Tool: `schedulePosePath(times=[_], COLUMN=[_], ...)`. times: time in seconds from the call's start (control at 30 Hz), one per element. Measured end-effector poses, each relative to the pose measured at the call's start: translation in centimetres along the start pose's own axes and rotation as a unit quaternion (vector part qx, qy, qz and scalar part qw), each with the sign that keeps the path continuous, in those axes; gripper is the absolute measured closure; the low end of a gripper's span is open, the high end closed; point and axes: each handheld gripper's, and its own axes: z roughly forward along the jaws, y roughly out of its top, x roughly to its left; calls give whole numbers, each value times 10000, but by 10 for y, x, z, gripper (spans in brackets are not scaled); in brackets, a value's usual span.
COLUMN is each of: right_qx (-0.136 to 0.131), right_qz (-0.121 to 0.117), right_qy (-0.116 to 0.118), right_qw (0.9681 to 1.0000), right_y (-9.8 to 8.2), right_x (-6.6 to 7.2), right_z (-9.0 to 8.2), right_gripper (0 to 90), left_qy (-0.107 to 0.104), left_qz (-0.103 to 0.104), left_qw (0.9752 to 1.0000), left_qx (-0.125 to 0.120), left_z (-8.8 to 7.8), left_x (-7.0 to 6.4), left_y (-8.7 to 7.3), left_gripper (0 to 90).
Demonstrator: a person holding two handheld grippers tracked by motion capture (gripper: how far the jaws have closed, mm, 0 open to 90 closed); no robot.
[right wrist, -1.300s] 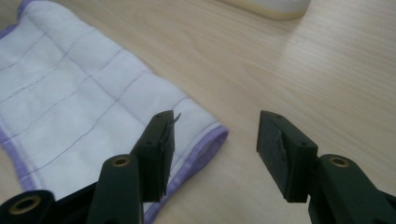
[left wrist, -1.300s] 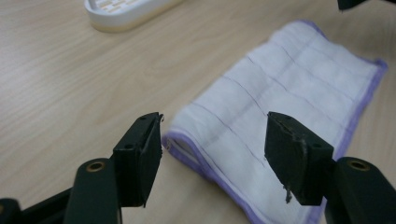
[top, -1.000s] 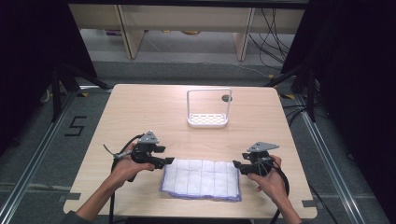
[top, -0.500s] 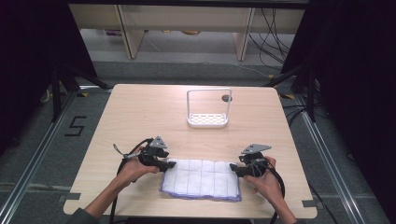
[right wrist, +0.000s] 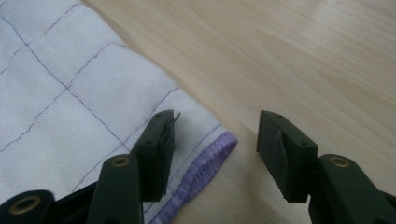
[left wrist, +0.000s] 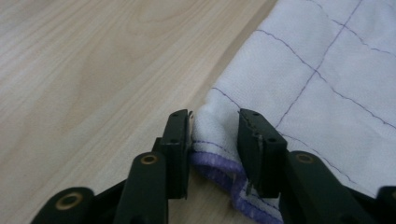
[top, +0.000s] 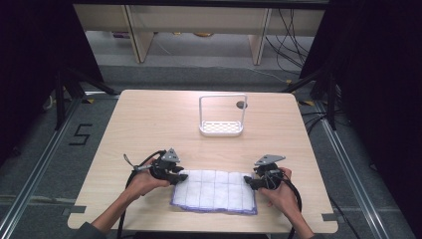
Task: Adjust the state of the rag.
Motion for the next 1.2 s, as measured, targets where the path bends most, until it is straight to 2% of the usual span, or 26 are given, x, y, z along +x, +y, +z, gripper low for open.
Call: schedulePosePath(times=[0.1, 0.17, 0.2, 0.27, 0.33, 0.37, 0.4, 0.43, 0.47, 0.57, 0.63, 0.67, 0.73, 0.77, 0.8, 0.83, 0.87, 0.9, 0.93, 0.97, 1.0, 1.07, 1.1, 1.17, 1.2], right_qx=[-147, -55, -65, -30, -67, -105, -105, 18, -83, -18, -110, -15, 68, 7, 3, -35, -21, -21, -18, 27, 7, -7, 83, 95, 117], right_qz=[-140, -140, -120, 67, 7, 109, -33, -69, -185, -301, -309, -214, -264, -274, -255, -279, -286, -286, -444, -616, -765, -856, -816, -990, -1026], right_qy=[42, 161, 182, 399, 453, 475, 414, 433, 365, 333, 331, 381, 415, 394, 447, 494, 521, 521, 521, 656, 642, 670, 686, 726, 731], right_qw=[9998, 9998, 9997, 9992, 9990, 9988, 9991, 9990, 9991, 9990, 9989, 9990, 9988, 9988, 9987, 9984, 9982, 9982, 9977, 9959, 9950, 9941, 9943, 9924, 9920], right_y=[0, 1, 1, 1, 2, 3, 5, 9, 11, 25, 36, 41, 54, 59, 64, 70, 76, 76, 89, 96, 102, 112, 116, 123, 126], right_x=[-1, -2, -2, -2, -4, -3, -4, -3, -4, -7, -10, -10, -13, -15, -16, -17, -17, -17, -15, -14, -13, -8, -5, -2, 0], right_z=[3, 2, 2, 2, 4, 5, 6, 5, 8, 13, 21, 23, 29, 34, 37, 41, 43, 43, 51, 53, 57, 63, 66, 70, 73], right_gripper=[554, 616, 652, 738, 808, 820, 827, 833, 836, 842, 843, 844, 843, 843, 843, 843, 843, 843, 843, 843, 842, 842, 843, 843, 843], left_qy=[-36, 16, 56, 82, 112, 132, 195, 225, 242, 239, 149, 109, 58, 47, 31, 17, -83, -83, -95, -130, -125, -179, -190, -150, -229], left_qz=[10, 173, 262, 328, 339, 270, 306, 338, 325, 339, 385, 343, 352, 305, 392, 391, 458, 458, 474, 520, 571, 537, 641, 677, 656], left_qw=[10000, 9998, 9996, 9994, 9994, 9995, 9993, 9992, 9991, 9991, 9990, 9991, 9990, 9990, 9988, 9987, 9982, 9982, 9982, 9977, 9975, 9975, 9969, 9967, 9965], left_qx=[-41, 15, 23, 45, 22, -32, -54, -33, -78, -103, -179, -214, -281, -323, -302, -338, -388, -388, -365, -418, -397, -433, -424, -415, -456], left_z=[0, -1, -2, -3, -5, -5, -6, -7, -8, -14, -17, -19, -21, -21, -23, -23, -22, -22, -22, -20, -20, -17, -16, -14, -12], left_x=[-3, -5, -7, -9, -11, -14, -17, -20, -24, -35, -43, -47, -55, -60, -63, -68, -76, -76, -79, -83, -86, -94, -96, -100, -103], left_y=[0, 0, 0, -1, -3, -4, -6, -7, -9, -15, -20, -23, -28, -29, -29, -30, -28, -28, -27, -26, -25, -24, -23, -21, -20], left_gripper=[730, 776, 788, 803, 809, 811, 811, 812, 812, 813, 813, 813, 813, 813, 813, 812, 812, 810, 810, 811, 810, 809, 809, 808, 808])
